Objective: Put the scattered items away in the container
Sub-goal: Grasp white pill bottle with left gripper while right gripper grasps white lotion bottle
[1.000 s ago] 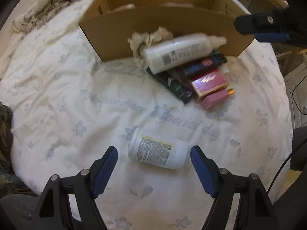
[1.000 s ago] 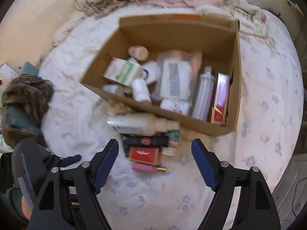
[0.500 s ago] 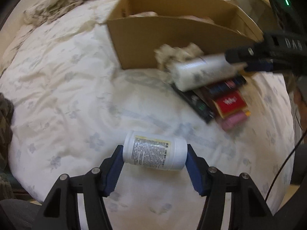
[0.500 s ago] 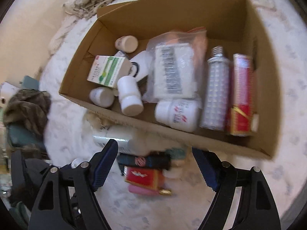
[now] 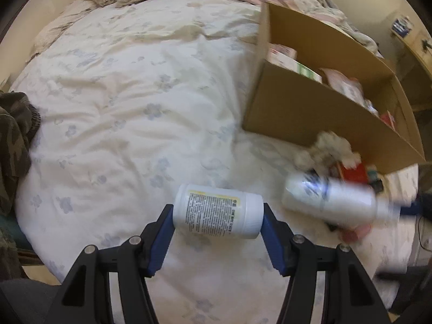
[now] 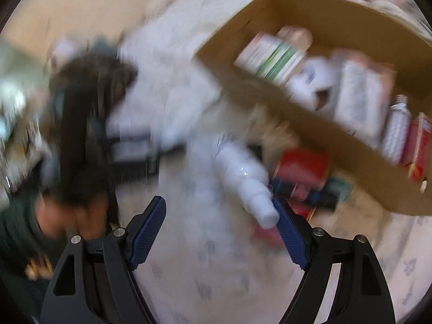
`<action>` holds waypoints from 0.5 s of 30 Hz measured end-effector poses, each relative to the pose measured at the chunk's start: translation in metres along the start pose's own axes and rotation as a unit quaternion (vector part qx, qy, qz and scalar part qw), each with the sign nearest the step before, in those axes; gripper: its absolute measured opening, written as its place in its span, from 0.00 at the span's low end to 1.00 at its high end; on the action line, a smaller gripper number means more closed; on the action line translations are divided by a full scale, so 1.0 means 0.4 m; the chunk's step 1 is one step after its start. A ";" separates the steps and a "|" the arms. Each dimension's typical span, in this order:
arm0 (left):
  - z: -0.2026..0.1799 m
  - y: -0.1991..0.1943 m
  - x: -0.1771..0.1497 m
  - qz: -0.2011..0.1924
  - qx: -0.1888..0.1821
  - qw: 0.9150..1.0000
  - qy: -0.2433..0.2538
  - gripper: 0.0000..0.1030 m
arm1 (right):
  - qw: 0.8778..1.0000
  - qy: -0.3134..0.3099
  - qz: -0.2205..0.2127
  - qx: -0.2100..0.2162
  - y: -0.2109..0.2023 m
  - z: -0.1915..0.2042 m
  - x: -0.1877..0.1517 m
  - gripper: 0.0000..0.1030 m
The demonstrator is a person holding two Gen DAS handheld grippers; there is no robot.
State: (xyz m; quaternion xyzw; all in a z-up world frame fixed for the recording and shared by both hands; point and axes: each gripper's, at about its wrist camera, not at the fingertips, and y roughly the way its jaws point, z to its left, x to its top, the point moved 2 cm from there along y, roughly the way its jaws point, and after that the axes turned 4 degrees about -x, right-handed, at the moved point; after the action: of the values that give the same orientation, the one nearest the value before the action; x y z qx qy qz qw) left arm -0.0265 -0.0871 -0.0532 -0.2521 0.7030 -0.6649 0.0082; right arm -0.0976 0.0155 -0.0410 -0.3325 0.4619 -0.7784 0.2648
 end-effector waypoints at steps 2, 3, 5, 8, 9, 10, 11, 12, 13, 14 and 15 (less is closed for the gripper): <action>0.011 0.008 0.001 0.005 -0.006 1.000 -0.018 0.60 | 1.000 -0.017 0.017 -0.015 0.015 0.014 -0.010 0.81; 0.014 0.015 -0.003 0.011 -0.011 1.000 -0.026 0.60 | 0.999 -0.018 0.019 -0.031 0.018 0.010 -0.015 0.81; 0.023 0.031 -0.010 0.022 -0.017 0.999 -0.037 0.60 | 0.999 -0.010 0.010 -0.050 0.007 -0.008 -0.010 0.81; 0.028 0.043 -0.022 0.034 -0.022 0.998 -0.052 0.59 | 0.996 0.043 0.004 -0.074 -0.012 -0.062 0.005 0.81; 0.032 0.043 -0.023 0.034 -0.023 0.997 -0.061 0.59 | 0.995 0.068 -0.003 -0.067 -0.019 -0.079 0.008 0.81; 0.033 0.042 -0.021 0.033 -0.024 0.997 -0.066 0.59 | 0.994 0.086 -0.011 -0.062 -0.027 -0.092 0.014 0.81; 0.034 0.041 -0.020 0.032 -0.024 0.997 -0.067 0.59 | 0.994 0.091 -0.015 -0.063 -0.031 -0.094 0.018 0.80; 0.034 0.040 -0.019 0.031 -0.024 0.997 -0.068 0.59 | 0.994 0.092 -0.018 -0.065 -0.031 -0.093 0.026 0.78; 0.034 0.038 -0.019 0.030 -0.023 0.997 -0.067 0.59 | 0.994 0.091 -0.020 -0.062 -0.027 -0.086 0.033 0.75; 0.035 0.036 -0.019 0.029 -0.023 0.997 -0.067 0.59 | 0.994 0.090 -0.016 -0.057 -0.020 -0.078 0.037 0.69; 0.036 0.035 -0.020 0.029 -0.023 0.997 -0.068 0.59 | 0.995 0.089 -0.009 -0.051 -0.007 -0.070 0.040 0.66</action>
State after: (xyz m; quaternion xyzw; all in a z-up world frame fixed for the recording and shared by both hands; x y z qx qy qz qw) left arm -0.0193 -0.0978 -0.0707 -0.2767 0.7230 -0.6292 0.0692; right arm -0.1297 0.0203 -0.0438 -0.2793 0.5197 -0.7827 0.1979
